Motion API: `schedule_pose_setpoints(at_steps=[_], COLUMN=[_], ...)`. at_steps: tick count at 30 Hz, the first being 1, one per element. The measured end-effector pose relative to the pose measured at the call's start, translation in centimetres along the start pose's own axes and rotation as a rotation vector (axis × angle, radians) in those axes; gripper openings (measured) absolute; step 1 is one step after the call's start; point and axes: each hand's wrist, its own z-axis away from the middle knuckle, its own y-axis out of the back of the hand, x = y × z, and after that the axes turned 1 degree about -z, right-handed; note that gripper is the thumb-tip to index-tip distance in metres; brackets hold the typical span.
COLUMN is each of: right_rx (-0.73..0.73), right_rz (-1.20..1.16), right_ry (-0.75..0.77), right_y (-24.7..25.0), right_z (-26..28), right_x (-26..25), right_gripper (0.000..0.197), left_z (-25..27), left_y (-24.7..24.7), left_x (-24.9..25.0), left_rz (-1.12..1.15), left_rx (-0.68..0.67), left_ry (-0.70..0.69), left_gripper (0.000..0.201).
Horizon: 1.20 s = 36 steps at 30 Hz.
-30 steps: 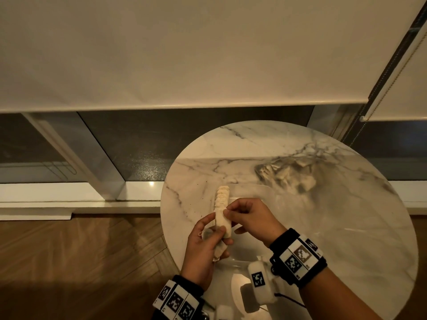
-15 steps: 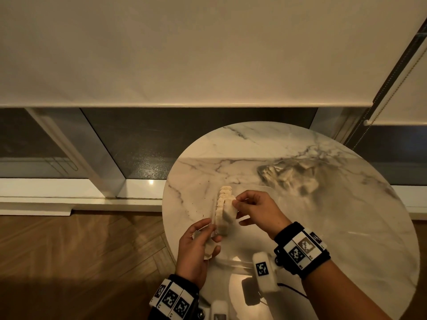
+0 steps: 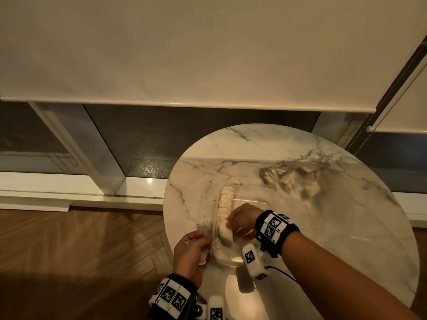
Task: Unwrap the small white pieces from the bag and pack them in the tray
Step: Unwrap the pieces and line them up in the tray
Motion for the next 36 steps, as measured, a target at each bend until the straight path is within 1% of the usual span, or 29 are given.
schedule_pose_setpoints(at_steps=[4, 9, 11, 17, 22, 26, 32, 36], right_rx=[0.055, 0.03, 0.017, 0.008, 0.057, 0.085, 0.012, -0.036], right_rz=[-0.032, -0.084, -0.101, -0.123, -0.11, -0.11, -0.156, -0.193], right_ry=[-0.046, -0.113, -0.123, -0.108, -0.072, -0.055, -0.057, -0.062], right_y=[-0.3, -0.4, -0.5, -0.7, -0.2, 0.8, 0.8, 0.5], right_z=[-0.7, -1.4, -1.5, -0.9, -1.2, -1.5, -1.5, -1.5], right_x=[-0.7, -1.3, -1.5, -1.8, -1.5, -1.0, -0.3, -0.1], right_gripper=[0.011, 0.006, 0.009, 0.004, 0.018, 0.016, 0.01, 0.013], left_z=[0.0, 0.2, 0.2, 0.3, 0.5, 0.7, 1.1, 1.6], left_y=[0.3, 0.2, 0.1, 0.1, 0.1, 0.2, 0.0, -0.3], left_x=[0.0, -0.1, -0.1, 0.0, 0.2, 0.3, 0.4, 0.8], left_rz=[0.002, -0.001, 0.003, 0.006, 0.001, -0.016, -0.041, -0.048], left_rx=[0.003, 0.001, 0.006, -0.006, -0.018, -0.011, -0.001, 0.001], left_ry=[0.01, 0.017, 0.019, 0.022, 0.009, -0.014, -0.03, -0.039], left_gripper=[0.03, 0.029, 0.029, 0.03, 0.031, 0.032, 0.031, 0.024])
